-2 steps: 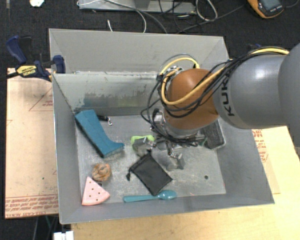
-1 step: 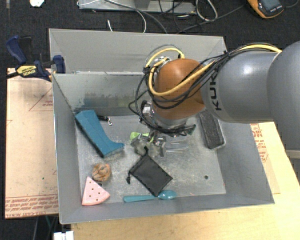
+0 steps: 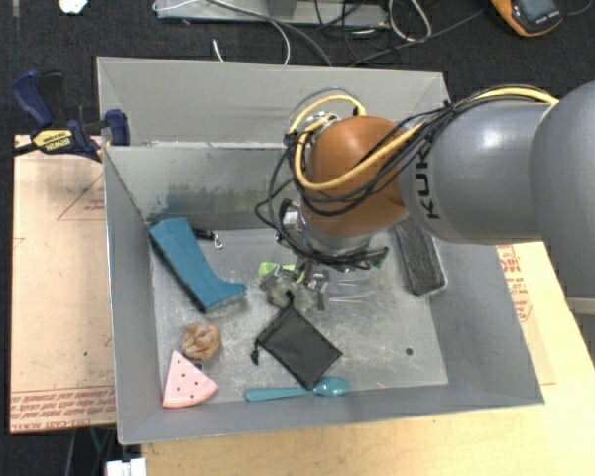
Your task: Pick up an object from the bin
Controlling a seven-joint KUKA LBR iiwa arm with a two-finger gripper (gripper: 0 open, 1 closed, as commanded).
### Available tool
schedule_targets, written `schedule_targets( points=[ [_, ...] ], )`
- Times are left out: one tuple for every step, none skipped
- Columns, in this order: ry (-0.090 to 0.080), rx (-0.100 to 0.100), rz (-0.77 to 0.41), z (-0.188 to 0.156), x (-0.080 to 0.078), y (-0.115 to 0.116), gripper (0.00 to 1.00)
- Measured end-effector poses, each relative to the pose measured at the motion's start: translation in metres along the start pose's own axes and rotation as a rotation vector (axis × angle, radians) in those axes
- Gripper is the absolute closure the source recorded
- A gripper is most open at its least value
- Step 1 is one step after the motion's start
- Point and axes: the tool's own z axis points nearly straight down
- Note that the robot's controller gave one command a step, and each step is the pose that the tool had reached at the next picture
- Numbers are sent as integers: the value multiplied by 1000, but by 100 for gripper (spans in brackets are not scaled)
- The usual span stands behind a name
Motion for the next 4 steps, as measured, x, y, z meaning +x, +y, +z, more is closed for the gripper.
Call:
schedule_targets(
  points=[
    [3,-5,2,-29,0,2,100],
    [2,-6,3,-82,-1,2,100],
    [-5,1,7,-105,-3,0,100],
    [-1,-5,9,-123,-2,2,100]
  ],
)
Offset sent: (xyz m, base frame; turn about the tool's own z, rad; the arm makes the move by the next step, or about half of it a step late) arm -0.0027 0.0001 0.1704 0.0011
